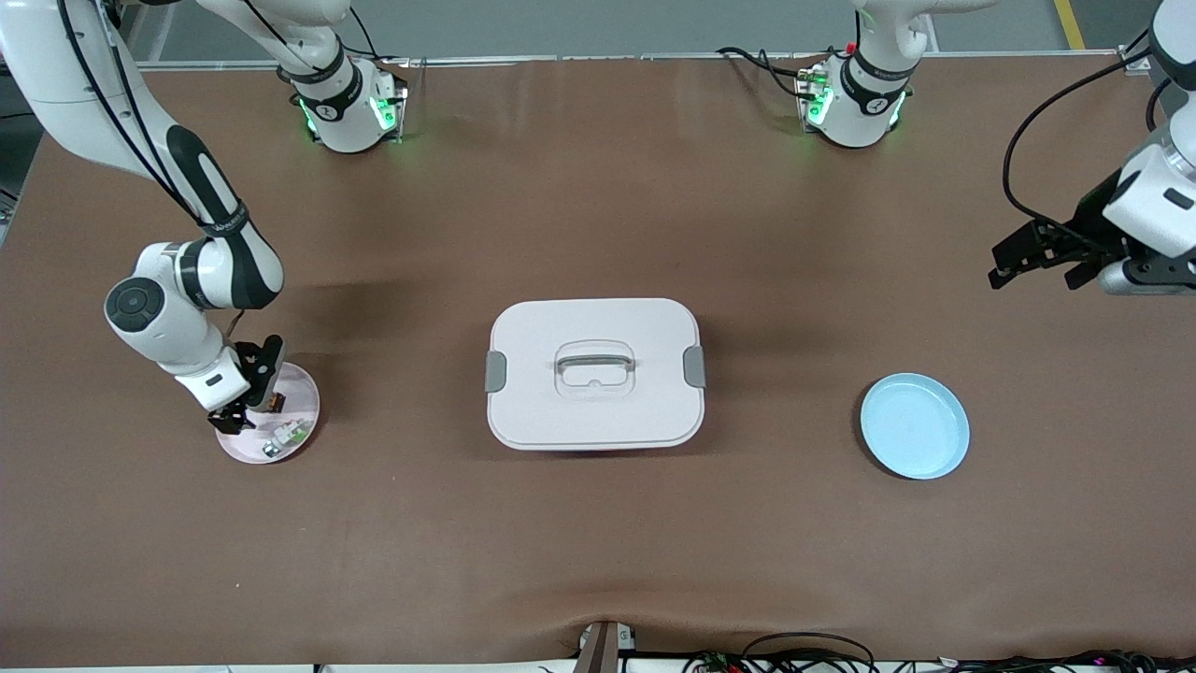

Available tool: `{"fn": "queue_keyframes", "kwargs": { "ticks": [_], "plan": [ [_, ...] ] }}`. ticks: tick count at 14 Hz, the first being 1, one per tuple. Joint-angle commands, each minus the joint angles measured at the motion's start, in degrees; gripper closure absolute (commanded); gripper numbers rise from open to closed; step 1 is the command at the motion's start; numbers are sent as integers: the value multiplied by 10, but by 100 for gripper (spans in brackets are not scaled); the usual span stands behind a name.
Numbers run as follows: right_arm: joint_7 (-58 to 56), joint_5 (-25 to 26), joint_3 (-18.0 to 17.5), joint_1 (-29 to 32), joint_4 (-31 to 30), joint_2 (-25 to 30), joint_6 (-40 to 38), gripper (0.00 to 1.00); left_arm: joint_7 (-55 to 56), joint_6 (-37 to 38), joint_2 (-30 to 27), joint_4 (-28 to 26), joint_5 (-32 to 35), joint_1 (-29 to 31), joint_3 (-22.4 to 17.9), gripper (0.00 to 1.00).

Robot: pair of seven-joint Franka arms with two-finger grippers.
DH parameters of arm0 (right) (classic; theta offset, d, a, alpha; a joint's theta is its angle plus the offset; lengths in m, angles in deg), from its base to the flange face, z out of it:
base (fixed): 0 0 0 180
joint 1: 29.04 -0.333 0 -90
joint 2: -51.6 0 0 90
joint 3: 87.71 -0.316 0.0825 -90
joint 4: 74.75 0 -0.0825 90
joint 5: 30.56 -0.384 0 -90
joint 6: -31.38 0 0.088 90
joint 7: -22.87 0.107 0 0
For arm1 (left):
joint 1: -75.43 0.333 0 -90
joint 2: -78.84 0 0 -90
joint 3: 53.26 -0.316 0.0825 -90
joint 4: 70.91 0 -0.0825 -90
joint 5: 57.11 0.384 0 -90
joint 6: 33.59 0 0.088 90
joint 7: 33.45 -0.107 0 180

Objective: Transfer orange switch to right arm and place

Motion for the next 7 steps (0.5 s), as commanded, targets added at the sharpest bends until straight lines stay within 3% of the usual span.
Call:
{"fn": "queue_keyframes", "kwargs": {
  "ticks": [1,4,7],
  "plan": [
    [56,10,-6,9,20,53,-108,0,-2,-19,-26,-29,12,-1,-3,0],
    [156,9,-11,-4,89,95,-290,0,-1,-12,-23,2,12,17,-3,0],
    [191,-10,-12,1,180,108,-406,0,-2,42,-20,46,12,18,-3,0]
  ]
}}
